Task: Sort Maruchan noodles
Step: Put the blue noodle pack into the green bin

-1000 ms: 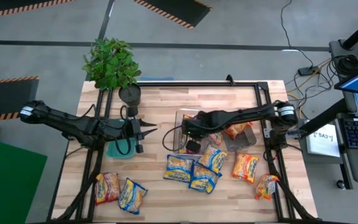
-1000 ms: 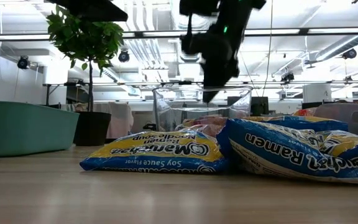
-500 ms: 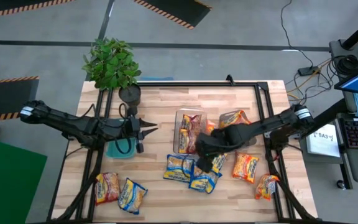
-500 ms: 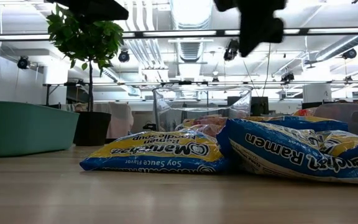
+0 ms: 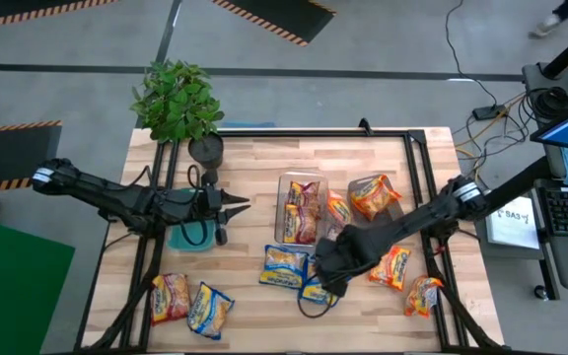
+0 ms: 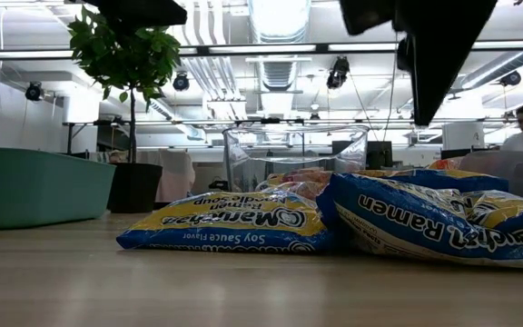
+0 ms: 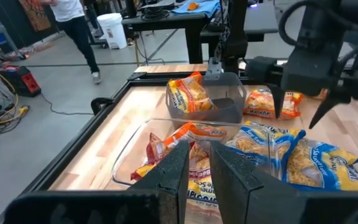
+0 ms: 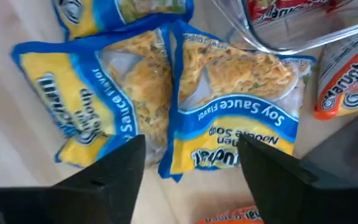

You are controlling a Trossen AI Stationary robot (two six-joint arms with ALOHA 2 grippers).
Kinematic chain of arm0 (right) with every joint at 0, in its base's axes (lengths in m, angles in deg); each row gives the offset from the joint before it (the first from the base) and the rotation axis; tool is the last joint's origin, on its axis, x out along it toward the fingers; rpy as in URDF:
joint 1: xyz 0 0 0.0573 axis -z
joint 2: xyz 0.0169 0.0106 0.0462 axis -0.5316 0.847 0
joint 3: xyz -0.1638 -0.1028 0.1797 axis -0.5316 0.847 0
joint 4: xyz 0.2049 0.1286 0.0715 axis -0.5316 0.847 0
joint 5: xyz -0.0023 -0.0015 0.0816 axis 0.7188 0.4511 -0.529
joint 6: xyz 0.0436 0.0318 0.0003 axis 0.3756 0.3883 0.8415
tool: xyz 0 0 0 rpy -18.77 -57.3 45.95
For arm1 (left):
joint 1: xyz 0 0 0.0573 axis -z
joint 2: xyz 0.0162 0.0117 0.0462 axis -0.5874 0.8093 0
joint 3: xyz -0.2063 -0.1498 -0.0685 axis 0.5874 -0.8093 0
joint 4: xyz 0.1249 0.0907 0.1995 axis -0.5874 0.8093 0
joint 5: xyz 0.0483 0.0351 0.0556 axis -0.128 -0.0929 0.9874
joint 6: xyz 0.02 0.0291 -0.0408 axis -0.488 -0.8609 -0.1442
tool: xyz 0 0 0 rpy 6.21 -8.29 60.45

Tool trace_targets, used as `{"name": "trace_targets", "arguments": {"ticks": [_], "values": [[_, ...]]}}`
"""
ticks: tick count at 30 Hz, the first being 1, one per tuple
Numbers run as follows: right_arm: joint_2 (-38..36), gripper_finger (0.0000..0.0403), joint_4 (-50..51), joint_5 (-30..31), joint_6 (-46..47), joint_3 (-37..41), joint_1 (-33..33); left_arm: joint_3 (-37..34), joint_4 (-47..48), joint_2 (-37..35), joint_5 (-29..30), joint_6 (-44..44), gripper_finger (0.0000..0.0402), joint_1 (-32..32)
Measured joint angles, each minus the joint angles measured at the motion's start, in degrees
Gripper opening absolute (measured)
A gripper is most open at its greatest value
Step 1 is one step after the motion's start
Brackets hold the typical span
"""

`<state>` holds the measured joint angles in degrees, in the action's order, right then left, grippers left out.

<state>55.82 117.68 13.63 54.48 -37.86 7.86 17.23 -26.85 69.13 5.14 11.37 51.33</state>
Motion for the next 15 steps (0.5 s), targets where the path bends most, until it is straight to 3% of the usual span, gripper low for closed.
{"name": "trace_targets", "arguments": {"ticks": [7, 15], "values": [[3.9, 0.0289, 0.0, 4.2, -0.7, 0.2, 0.4, 0.0, 0.0, 0.0, 0.0, -0.3, 0.0047, 0.0], [6.7, 0.0290, -0.8, 7.4, -0.5, 0.4, 0.7, 0.0, 0.0, 0.0, 0.0, -0.6, 0.0047, 0.0]]}}
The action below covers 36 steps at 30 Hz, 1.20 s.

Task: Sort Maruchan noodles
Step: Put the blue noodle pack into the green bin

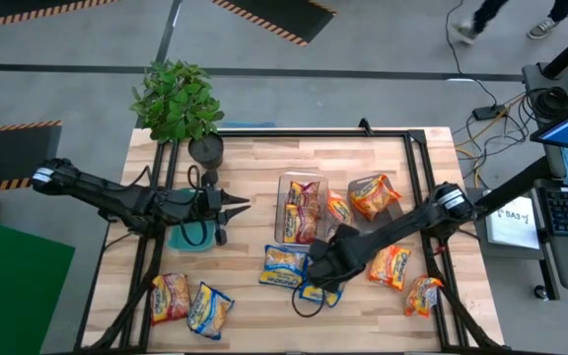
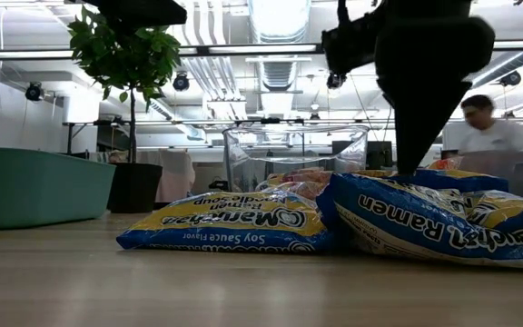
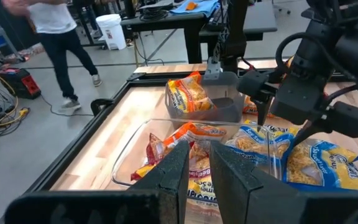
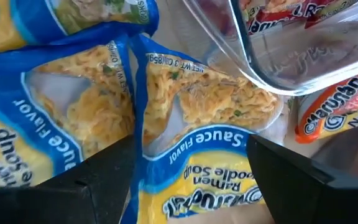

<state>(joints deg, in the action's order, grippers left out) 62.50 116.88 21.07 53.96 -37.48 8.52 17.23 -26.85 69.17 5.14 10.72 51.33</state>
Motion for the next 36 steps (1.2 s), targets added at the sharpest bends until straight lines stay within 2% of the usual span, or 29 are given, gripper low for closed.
{"name": "trace_targets", "arguments": {"ticks": [6, 10, 13, 18, 19, 28, 36], "values": [[2.7, 0.0275, -0.5, 2.4, 1.8, 0.2, 0.0, 0.0, -0.2, 0.0, 0.0, 0.0, 0.0047, 0.0], [3.1, 0.0239, -0.2, 4.5, 2.6, 0.3, 0.0, 0.0, -0.2, 0.0, 0.0, 0.0, 0.0047, 0.0], [3.1, 0.0180, -0.3, 4.4, 2.7, 0.3, 0.3, 0.0, -0.4, 0.0, 0.0, 0.0, 0.0047, 0.0], [3.1, 0.0040, -0.2, 3.8, 1.8, 0.3, 0.4, 0.0, -1.1, 0.1, 0.0, 0.0, 0.0047, 0.0], [3.0, 0.0025, -0.1, 3.4, 1.1, 0.3, 0.4, 0.0, -1.7, 0.1, 0.0, 0.0, 0.0047, 0.0], [-3.0, 0.0009, 3.2, 1.1, -2.8, 0.3, -0.2, 0.0, -9.9, 2.0, 0.0, -0.6, 0.0047, 0.6], [-18.5, 0.0008, 2.9, 2.1, 1.2, 1.3, -0.8, 0.0, -15.8, 4.4, 0.0, -1.6, 0.0047, 3.5]]}}
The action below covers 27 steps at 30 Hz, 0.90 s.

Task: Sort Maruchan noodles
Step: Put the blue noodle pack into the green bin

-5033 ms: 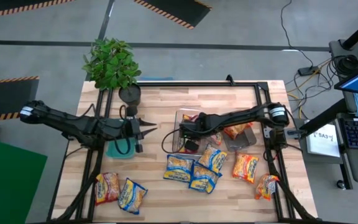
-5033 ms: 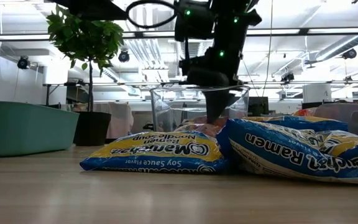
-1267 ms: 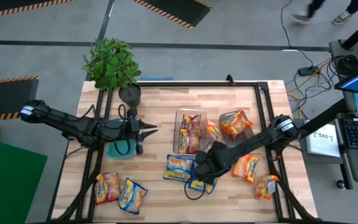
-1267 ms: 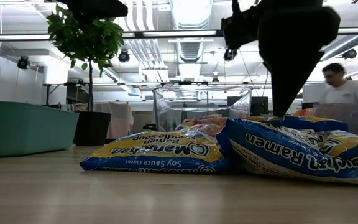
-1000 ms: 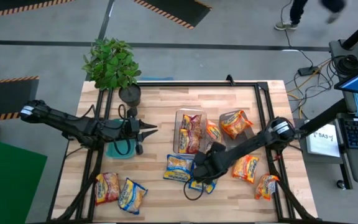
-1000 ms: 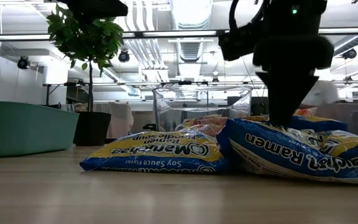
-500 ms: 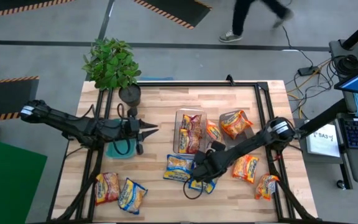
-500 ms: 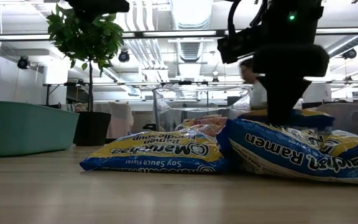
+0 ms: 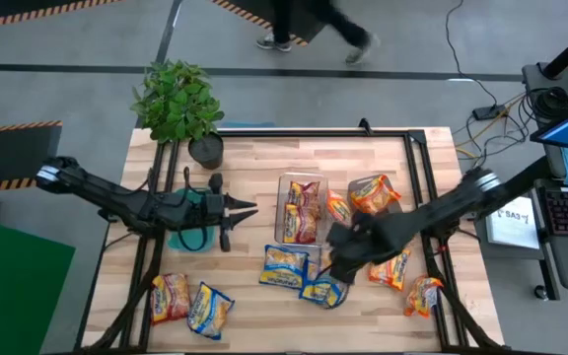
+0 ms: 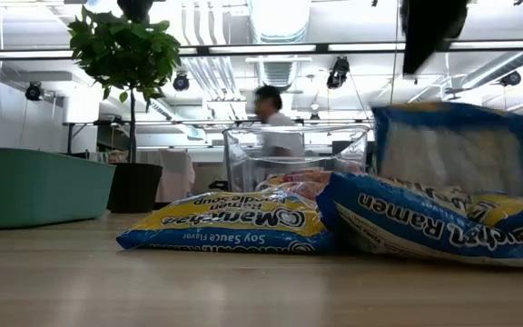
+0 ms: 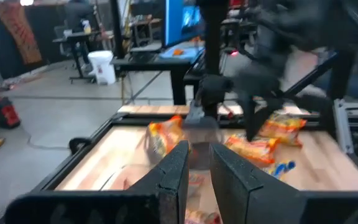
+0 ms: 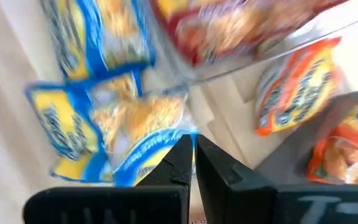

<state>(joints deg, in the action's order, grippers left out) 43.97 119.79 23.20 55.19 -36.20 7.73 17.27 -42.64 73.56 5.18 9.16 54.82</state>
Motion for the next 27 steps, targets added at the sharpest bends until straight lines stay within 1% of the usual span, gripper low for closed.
{"name": "trace_targets", "arguments": {"ticks": [3, 6, 9, 12, 16, 20, 23, 27], "values": [[-7.3, 0.0008, -1.3, 4.8, 1.4, 1.2, 0.0, 0.0, -4.7, 1.5, 0.0, -2.5, 0.0047, 1.6], [-14.7, 0.0008, -5.1, 9.9, 0.2, 3.8, 0.0, 0.0, -8.3, 3.1, -0.1, -4.3, 0.0047, 2.6], [-20.9, 0.0008, -12.0, 14.3, -4.6, 7.9, 0.0, 0.0, -9.4, 4.6, -0.1, -4.6, 0.0047, 2.8], [-26.1, 0.0008, -21.6, 17.4, -11.1, 13.9, 0.0, 0.0, -9.5, 6.1, -0.1, -3.8, 0.0047, 2.9], [-30.3, 0.0008, -35.3, 16.7, -19.1, 23.7, 0.0, 0.0, -9.5, 7.9, -0.1, -1.6, 0.0047, 2.9], [-31.4, 0.0008, -44.2, 12.0, -24.5, 30.8, 0.0, 0.0, -9.5, 9.7, -0.1, -0.4, 0.0047, 2.9], [-31.4, 0.0008, -47.6, 9.3, -26.1, 33.7, -0.1, 0.0, -10.1, 10.8, 0.0, -0.2, 0.0047, 2.9], [-30.9, 0.0008, -48.4, 8.3, -25.9, 35.0, -0.1, 0.0, -11.6, 12.1, 0.0, -0.1, 0.0047, 2.9]]}}
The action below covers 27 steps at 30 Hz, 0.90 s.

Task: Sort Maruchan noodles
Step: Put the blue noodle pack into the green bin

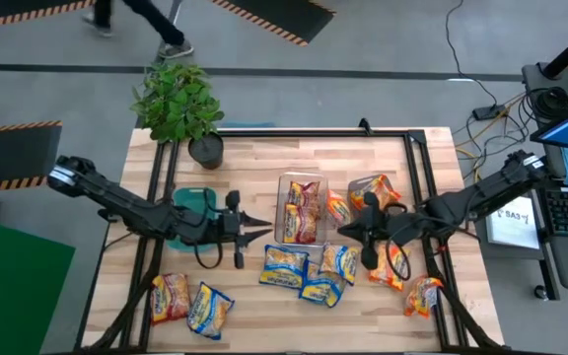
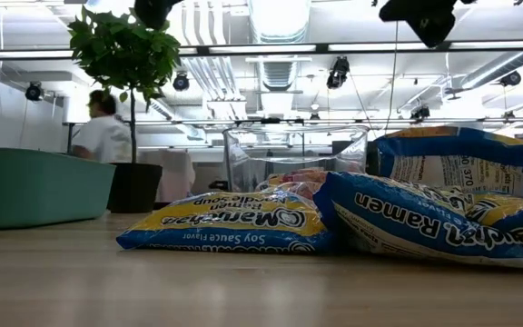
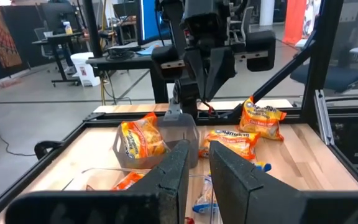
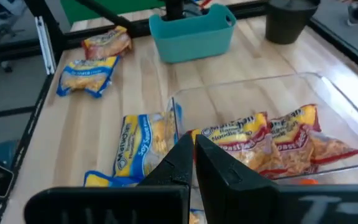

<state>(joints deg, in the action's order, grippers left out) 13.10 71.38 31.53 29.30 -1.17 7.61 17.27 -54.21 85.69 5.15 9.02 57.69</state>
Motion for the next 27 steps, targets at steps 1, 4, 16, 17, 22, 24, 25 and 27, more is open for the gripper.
{"name": "trace_targets", "arguments": {"ticks": [1, 4, 16, 17, 22, 24, 25, 27], "values": [[0.1, 0.0009, -0.1, -0.1, 0.2, 0.0, 0.0, 0.0, -0.2, 0.2, 0.0, 0.0, 0.0047, 0.0], [1.2, 0.0013, -0.1, -0.1, 0.2, -0.6, 0.0, 0.0, -0.2, 0.6, 0.0, 0.2, 0.0047, 0.0], [7.5, 0.0201, 2.5, -2.2, -0.3, -7.1, -0.4, 0.0, -1.0, 0.2, 0.0, 1.3, 0.0047, 0.0], [8.3, 0.0221, 3.8, -2.5, -0.4, -8.2, -0.5, 0.0, -1.0, 0.2, 0.0, 1.3, 0.0047, 0.0], [13.4, 0.0290, 14.8, -12.4, 3.6, -15.0, -0.5, 0.0, -1.0, 0.2, 0.0, 1.3, 0.0047, 0.0], [16.6, 0.0301, 21.0, -16.0, 9.0, -18.2, -0.9, 0.0, -0.9, 0.2, 0.0, 1.3, 0.0047, 0.0], [18.4, 0.0302, 24.2, -17.4, 11.5, -19.9, -1.2, 0.0, -0.9, 0.2, 0.0, 1.3, 0.0047, 0.0], [22.3, 0.0302, 30.7, -19.5, 15.0, -22.9, -2.3, 0.0, -0.9, 0.2, 0.0, 1.1, 0.0047, 0.0]]}}
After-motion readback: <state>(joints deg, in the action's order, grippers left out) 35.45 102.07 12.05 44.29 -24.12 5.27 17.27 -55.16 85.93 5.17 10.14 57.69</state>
